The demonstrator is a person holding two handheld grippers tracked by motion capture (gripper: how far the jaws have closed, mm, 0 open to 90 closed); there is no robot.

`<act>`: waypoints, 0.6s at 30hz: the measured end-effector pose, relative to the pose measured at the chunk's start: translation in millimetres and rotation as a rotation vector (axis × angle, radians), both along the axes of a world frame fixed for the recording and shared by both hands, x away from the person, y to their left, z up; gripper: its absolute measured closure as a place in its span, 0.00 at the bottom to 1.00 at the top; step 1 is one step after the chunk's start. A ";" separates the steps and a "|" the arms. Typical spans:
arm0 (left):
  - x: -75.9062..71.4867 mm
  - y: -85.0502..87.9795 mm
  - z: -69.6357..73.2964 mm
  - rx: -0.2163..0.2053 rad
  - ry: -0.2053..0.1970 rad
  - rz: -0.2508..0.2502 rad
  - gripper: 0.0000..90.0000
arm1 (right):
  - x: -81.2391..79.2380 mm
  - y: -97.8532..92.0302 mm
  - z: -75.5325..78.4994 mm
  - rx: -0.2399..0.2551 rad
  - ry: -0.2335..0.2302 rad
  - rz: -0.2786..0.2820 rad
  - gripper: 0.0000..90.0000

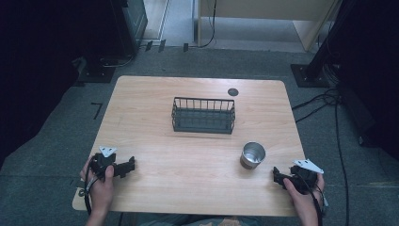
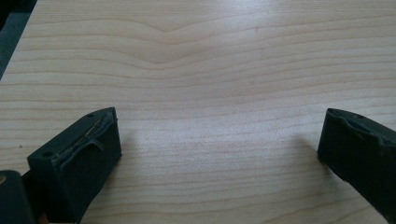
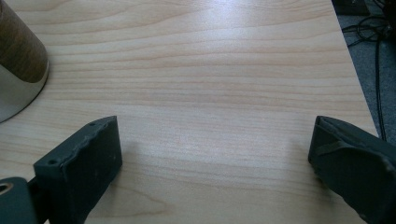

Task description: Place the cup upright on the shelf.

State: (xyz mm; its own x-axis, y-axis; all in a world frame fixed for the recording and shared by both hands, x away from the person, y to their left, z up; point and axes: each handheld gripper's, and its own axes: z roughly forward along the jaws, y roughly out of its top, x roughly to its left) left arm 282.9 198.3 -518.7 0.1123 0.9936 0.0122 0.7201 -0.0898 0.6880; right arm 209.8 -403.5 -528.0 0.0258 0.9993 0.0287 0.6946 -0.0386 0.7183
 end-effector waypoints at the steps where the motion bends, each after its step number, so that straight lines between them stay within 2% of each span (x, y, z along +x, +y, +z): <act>1: 0.0 0.0 0.0 0.000 0.000 0.000 0.00 | 0.0 0.0 0.0 0.000 0.000 0.000 0.02; 5: -0.1 0.1 0.0 0.000 0.000 0.000 0.00 | -0.4 0.9 0.1 0.001 0.003 -0.011 0.02; 7: 0.0 0.0 0.0 0.000 0.000 0.000 0.00 | -0.7 1.5 2.4 0.005 0.025 -0.010 0.02; 9: 0.0 0.0 0.0 0.000 0.000 0.000 0.00 | -1.0 2.5 5.3 -0.024 0.029 -0.015 0.02; 12: 0.0 0.0 0.0 0.000 0.000 0.000 0.00 | -1.6 3.1 9.5 -0.009 0.032 -0.023 0.02; 18: 0.0 0.0 0.0 0.000 0.000 0.000 0.00 | -0.6 8.0 23.8 0.004 0.012 -0.028 0.02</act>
State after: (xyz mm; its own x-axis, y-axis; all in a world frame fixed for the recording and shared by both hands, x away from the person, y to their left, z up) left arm 282.9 198.4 -518.7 0.1124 0.9936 0.0125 0.7203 -0.0901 0.6878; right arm 209.3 -395.5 -504.3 0.0543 0.9980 0.0318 0.7016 -0.0608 0.7100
